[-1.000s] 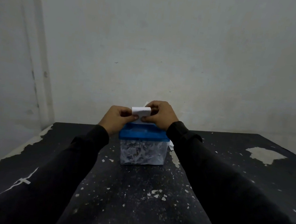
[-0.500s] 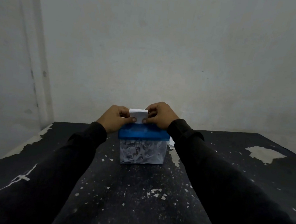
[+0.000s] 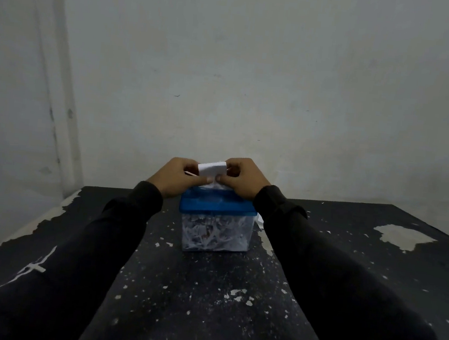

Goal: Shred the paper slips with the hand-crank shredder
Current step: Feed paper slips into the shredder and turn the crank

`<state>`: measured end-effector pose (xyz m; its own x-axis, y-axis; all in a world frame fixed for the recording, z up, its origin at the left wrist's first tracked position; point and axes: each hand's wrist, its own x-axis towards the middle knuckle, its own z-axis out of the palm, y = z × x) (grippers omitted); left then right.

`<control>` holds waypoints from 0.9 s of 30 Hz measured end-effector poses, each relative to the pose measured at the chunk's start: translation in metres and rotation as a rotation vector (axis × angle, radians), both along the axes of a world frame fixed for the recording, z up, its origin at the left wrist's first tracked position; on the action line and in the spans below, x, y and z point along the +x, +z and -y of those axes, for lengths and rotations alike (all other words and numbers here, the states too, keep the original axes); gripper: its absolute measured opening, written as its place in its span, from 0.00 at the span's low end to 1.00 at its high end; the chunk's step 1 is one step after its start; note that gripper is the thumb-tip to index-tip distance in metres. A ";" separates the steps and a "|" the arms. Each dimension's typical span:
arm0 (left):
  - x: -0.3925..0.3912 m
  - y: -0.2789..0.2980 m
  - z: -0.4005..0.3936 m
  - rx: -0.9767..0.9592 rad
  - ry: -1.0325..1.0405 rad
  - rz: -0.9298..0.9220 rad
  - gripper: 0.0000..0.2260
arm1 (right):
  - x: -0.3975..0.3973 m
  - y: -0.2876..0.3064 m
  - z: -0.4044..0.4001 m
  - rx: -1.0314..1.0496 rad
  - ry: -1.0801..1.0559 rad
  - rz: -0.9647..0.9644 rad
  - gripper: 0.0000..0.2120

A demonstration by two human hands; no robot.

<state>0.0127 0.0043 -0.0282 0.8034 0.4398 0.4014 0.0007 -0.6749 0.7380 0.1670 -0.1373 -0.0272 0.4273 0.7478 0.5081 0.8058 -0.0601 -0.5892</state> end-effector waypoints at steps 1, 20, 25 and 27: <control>-0.001 0.006 0.001 -0.030 -0.036 0.014 0.12 | -0.001 0.002 0.000 0.017 0.014 -0.006 0.04; -0.014 0.026 -0.001 -0.114 -0.040 -0.145 0.09 | -0.006 0.005 0.002 0.132 0.093 -0.342 0.06; -0.007 0.030 0.007 -0.046 -0.088 -0.087 0.08 | -0.016 0.015 -0.005 0.114 0.117 -0.329 0.11; -0.008 0.029 0.006 -0.047 -0.123 -0.088 0.09 | -0.018 0.012 -0.007 0.122 0.100 -0.334 0.12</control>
<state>0.0045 -0.0017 0.0011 0.8833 0.3528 0.3087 -0.0138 -0.6387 0.7693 0.1493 -0.1305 -0.0149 0.5131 0.7364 0.4410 0.5659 0.0961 -0.8188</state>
